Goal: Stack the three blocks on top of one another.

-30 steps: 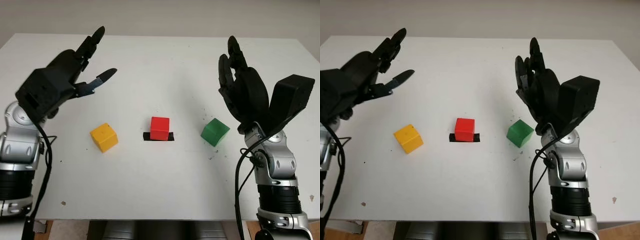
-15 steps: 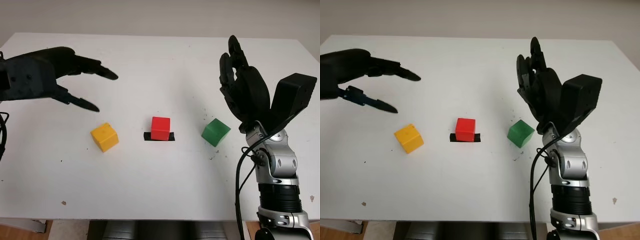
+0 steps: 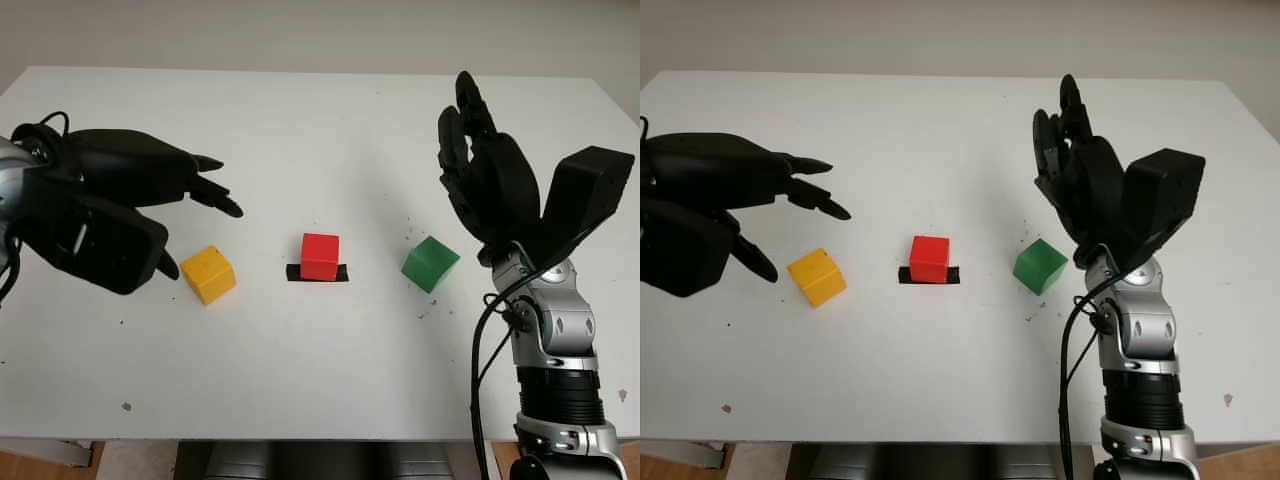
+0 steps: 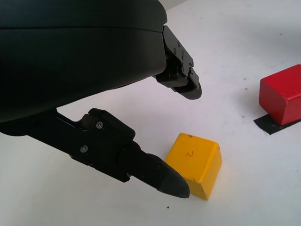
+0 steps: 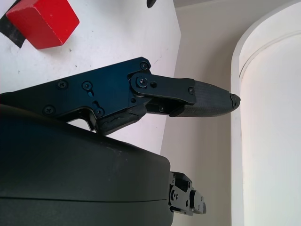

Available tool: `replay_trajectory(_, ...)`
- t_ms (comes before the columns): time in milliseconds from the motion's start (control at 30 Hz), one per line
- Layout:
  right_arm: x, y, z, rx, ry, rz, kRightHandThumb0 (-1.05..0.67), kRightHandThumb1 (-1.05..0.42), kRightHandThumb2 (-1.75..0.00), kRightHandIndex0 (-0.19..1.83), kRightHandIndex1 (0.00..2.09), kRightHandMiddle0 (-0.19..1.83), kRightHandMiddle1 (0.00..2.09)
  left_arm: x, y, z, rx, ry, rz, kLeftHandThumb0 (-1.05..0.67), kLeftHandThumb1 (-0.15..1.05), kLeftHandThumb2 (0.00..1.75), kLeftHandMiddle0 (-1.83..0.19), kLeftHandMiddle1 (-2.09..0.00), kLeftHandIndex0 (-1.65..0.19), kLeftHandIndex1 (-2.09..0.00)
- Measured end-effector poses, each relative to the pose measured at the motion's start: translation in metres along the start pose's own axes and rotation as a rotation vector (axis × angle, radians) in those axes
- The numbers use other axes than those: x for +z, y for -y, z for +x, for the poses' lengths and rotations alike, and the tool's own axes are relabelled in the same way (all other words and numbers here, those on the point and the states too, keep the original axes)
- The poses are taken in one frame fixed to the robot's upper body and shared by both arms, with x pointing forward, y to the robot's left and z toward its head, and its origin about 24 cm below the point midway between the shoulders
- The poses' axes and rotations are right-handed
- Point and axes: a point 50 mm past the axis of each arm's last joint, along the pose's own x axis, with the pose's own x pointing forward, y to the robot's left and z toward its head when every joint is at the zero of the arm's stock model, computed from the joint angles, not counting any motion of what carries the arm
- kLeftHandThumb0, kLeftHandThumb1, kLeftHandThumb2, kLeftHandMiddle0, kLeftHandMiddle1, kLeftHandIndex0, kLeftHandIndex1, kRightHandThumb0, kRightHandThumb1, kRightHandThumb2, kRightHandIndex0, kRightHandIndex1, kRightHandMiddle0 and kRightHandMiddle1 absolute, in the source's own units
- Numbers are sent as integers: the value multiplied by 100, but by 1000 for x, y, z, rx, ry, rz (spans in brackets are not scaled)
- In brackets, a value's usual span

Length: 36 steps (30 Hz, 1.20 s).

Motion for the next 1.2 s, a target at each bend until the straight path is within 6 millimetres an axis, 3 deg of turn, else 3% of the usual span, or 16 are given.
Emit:
replay_trajectory(600,0,0,0,-3,-3,4,-73,-105,-55,-19,0,-19,0,4,33,8,26,37,110,-57,82,5,-5,-7,-42,-14)
replay_trajectory(1200,0,3,-1,-11,-8,16,-74,-105,-52,-19,0,-19,0,0,46,19,64,16,169,-57,85,6,-16,-7,-52,-15)
